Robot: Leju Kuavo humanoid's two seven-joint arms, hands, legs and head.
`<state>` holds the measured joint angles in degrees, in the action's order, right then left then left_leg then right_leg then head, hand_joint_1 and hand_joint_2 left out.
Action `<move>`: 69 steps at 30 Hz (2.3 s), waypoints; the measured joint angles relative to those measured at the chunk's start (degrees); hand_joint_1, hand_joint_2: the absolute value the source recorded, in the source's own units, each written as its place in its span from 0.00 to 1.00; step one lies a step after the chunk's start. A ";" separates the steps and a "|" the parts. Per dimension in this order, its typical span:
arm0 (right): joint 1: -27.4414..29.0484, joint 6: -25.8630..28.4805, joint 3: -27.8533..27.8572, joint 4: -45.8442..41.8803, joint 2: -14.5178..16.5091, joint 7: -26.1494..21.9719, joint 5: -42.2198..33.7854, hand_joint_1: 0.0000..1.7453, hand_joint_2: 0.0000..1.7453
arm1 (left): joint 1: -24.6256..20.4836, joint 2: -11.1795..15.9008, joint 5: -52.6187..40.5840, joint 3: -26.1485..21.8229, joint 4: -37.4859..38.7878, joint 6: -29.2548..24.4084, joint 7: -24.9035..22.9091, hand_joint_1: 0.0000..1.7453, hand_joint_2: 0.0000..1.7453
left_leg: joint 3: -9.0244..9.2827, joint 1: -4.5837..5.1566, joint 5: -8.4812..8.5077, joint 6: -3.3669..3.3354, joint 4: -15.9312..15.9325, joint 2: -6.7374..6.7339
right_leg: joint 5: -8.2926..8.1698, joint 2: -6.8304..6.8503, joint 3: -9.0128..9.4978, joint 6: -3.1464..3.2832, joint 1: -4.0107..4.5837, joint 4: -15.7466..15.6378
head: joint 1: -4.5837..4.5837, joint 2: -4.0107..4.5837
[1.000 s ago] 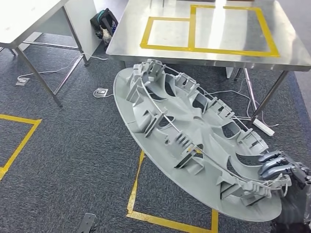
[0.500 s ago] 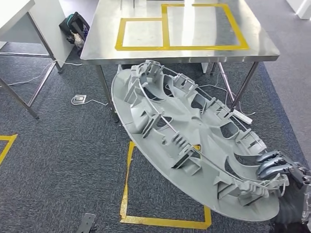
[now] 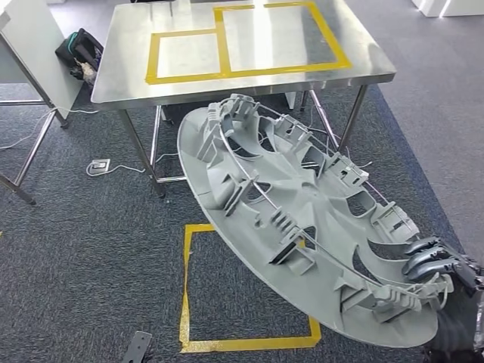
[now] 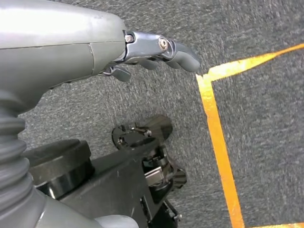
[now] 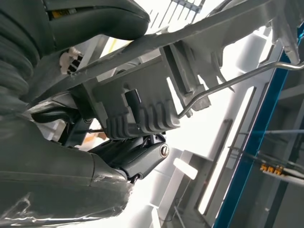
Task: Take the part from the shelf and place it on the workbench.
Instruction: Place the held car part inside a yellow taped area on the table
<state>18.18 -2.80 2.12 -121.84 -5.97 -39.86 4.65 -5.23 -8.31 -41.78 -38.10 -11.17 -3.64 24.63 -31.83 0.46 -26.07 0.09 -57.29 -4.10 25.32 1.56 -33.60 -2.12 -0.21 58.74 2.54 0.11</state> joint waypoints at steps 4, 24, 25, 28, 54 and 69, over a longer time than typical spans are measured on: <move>0.01 0.14 0.04 0.00 0.00 0.01 -0.09 1.00 1.00 | -0.24 0.01 -0.03 0.00 0.00 -0.01 0.00 0.00 1.00 | 0.15 0.14 0.18 -2.26 0.46 0.46 | -0.19 -0.66 -0.09 0.24 -0.13 -0.03 | -0.33 0.00; 0.07 0.97 0.03 -0.02 0.00 -0.01 -0.14 1.00 1.00 | -0.12 -0.02 0.18 -0.02 0.00 0.56 0.01 0.00 1.00 | -0.01 0.22 0.90 0.26 0.91 0.49 | -0.65 -0.56 -0.40 0.28 -0.21 -0.08 | -0.31 0.00; 0.11 0.99 0.05 -0.02 0.00 -0.01 -0.32 1.00 1.00 | -0.10 -0.02 0.10 -0.02 0.00 0.52 0.01 0.00 1.00 | -0.01 0.24 0.90 0.25 0.91 0.49 | -0.66 -0.56 -0.40 0.27 -0.24 -0.08 | -0.31 0.00; 0.30 1.03 0.39 -0.02 0.00 0.00 -0.95 1.00 1.00 | -0.03 0.01 -0.25 -0.02 0.00 0.34 0.00 0.00 1.00 | -0.14 0.41 0.72 -0.11 0.75 0.50 | -0.81 -0.54 -0.34 -0.09 -0.52 -0.34 | -0.32 0.00; 4.42 1.10 4.35 -4.07 -0.24 2.12 0.74 1.00 1.00 | 1.30 -1.12 -2.34 0.13 -0.11 0.01 -1.71 0.00 1.00 | -10.34 -0.52 -1.69 -0.26 -13.72 3.28 | 4.84 -3.69 5.18 1.07 -0.26 -0.59 | -0.89 0.00; 5.52 1.40 4.28 -5.55 -0.87 3.05 1.82 1.00 1.00 | 1.65 -2.03 -2.02 0.09 -0.15 0.13 -1.76 0.00 1.00 | 6.09 -0.31 -3.97 -2.62 2.57 4.87 | 14.79 -1.97 -6.32 -2.23 0.07 13.10 | -0.29 0.00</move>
<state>23.70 -1.40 6.40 -127.38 -6.84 -36.81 6.47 -3.59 -10.34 -43.80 -38.01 -11.32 -3.51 22.87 -25.75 0.16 -30.04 -2.53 -54.71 0.77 40.11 -0.41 -39.92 -4.35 -0.14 71.84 2.25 0.11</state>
